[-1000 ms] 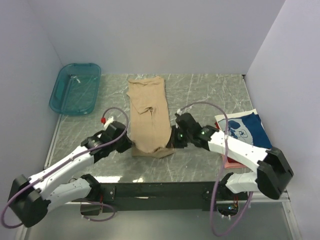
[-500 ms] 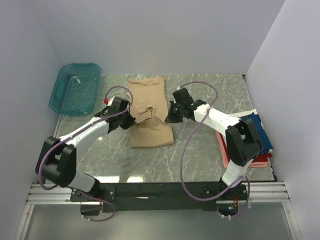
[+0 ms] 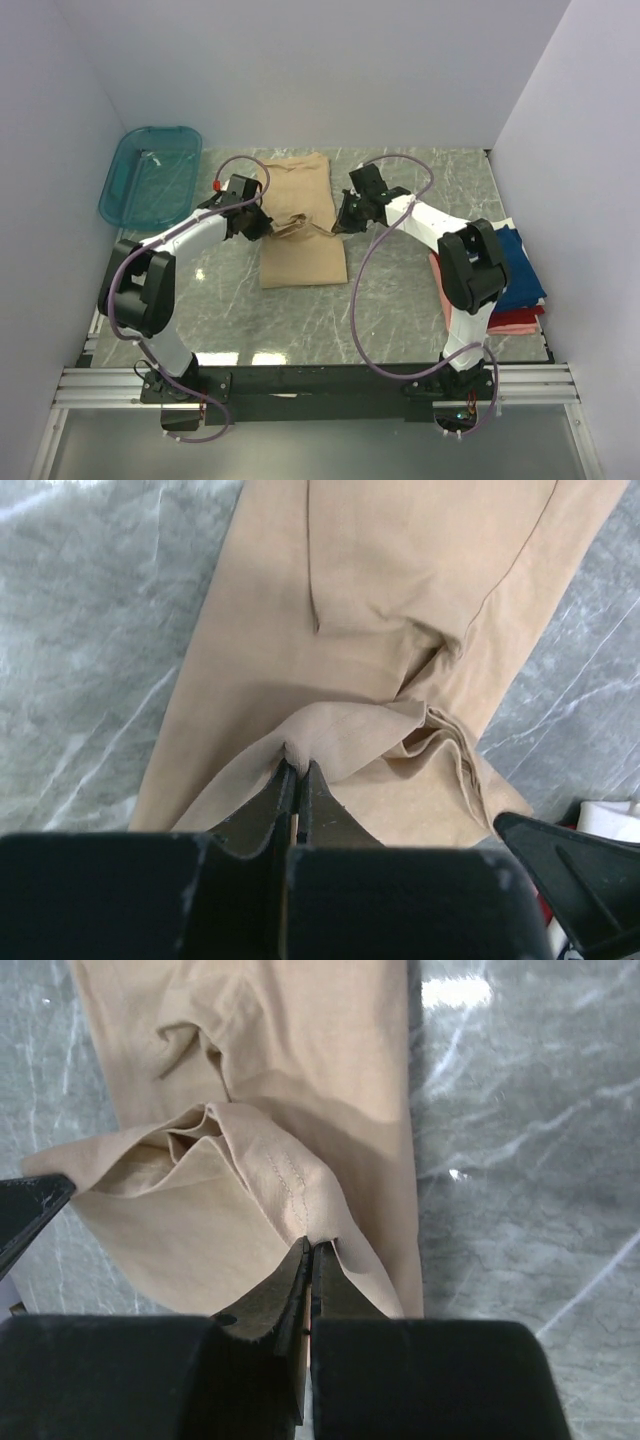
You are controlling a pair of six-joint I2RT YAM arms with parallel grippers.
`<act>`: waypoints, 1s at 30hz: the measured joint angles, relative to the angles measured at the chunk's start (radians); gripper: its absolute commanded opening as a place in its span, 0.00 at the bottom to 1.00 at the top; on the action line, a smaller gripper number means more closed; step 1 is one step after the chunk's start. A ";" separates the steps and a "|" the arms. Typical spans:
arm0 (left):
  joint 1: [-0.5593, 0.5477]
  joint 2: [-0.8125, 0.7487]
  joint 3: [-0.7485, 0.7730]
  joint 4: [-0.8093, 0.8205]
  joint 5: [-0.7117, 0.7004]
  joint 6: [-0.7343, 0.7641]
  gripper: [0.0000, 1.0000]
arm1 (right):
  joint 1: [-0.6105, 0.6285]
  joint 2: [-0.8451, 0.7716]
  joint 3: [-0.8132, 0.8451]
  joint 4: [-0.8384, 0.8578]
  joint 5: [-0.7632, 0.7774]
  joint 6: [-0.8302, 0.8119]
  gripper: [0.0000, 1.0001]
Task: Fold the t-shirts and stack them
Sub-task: Fold the tshirt
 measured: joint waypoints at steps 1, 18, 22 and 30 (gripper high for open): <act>0.003 0.007 0.010 -0.002 0.000 0.002 0.01 | -0.001 0.007 0.010 0.001 -0.003 -0.003 0.00; 0.095 0.087 0.073 0.051 0.077 0.127 0.65 | -0.053 0.128 0.138 -0.013 -0.051 -0.055 0.54; 0.098 0.018 0.053 0.068 0.085 0.138 0.45 | -0.054 0.109 0.142 -0.033 -0.031 -0.074 0.54; 0.029 -0.085 -0.003 0.111 0.091 0.137 0.13 | -0.002 0.015 0.109 -0.031 0.054 -0.089 0.52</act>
